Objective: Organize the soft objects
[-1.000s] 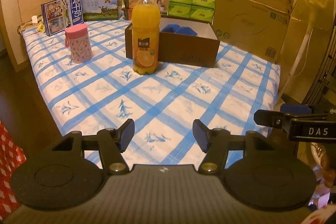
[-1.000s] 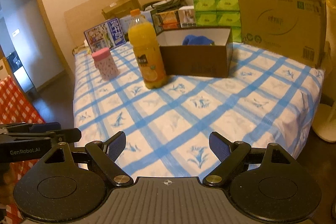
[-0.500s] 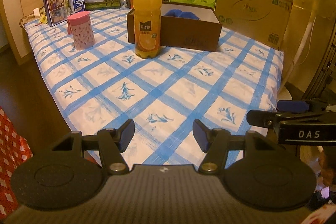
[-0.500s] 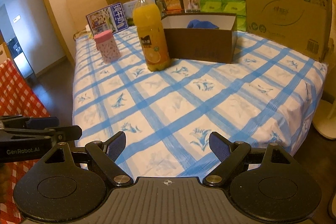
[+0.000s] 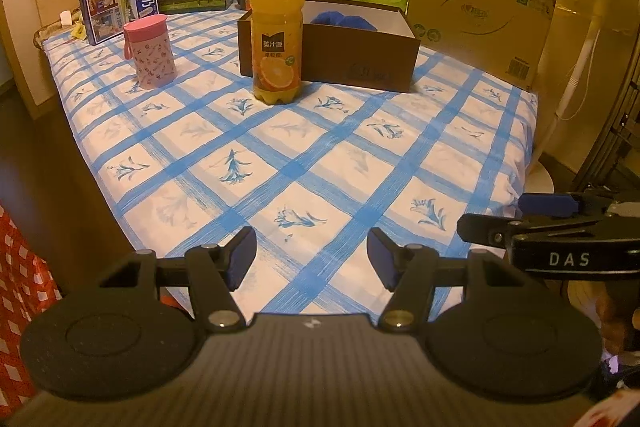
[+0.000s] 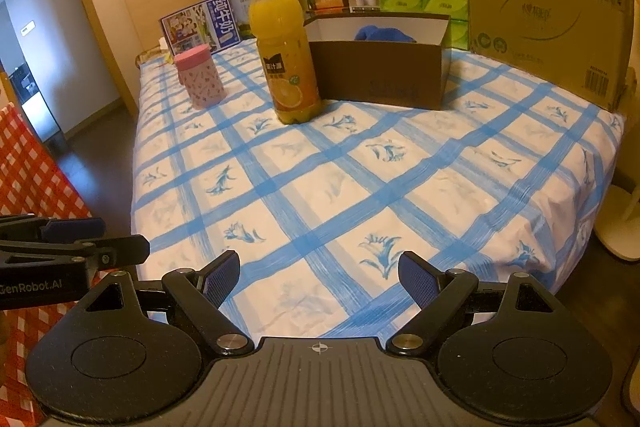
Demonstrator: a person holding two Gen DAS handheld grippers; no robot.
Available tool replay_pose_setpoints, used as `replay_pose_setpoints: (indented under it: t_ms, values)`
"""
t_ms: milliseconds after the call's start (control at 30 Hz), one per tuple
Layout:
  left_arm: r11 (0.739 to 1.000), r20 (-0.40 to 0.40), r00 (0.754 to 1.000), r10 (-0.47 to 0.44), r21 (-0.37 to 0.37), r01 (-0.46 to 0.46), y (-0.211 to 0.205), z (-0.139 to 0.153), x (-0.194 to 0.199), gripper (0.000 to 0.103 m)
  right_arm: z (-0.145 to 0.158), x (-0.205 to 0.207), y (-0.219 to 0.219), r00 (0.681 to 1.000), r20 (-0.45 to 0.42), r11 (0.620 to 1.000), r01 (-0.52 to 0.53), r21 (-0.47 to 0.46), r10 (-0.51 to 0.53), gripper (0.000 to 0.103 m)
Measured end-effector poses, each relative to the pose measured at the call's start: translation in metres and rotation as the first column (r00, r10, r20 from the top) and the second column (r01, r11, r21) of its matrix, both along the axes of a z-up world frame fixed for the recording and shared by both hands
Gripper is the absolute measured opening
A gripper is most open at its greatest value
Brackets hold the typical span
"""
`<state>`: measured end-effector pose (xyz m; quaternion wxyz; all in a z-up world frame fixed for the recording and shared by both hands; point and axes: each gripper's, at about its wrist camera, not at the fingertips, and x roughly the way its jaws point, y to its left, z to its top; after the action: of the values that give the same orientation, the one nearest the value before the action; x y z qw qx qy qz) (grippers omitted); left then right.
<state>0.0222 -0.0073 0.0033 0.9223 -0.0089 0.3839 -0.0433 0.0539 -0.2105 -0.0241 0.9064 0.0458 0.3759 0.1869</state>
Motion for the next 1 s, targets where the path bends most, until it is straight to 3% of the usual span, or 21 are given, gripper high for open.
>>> replay_pose_setpoints:
  t_ms: [1000]
  values:
    - [1.0, -0.003, 1.0, -0.001, -0.001, 0.001, -0.0023, -0.0014, 0.001, 0.059, 0.001, 0.0006, -0.0006, 1.0, 0.001, 1.0, -0.002, 0.0, 0.002, 0.086]
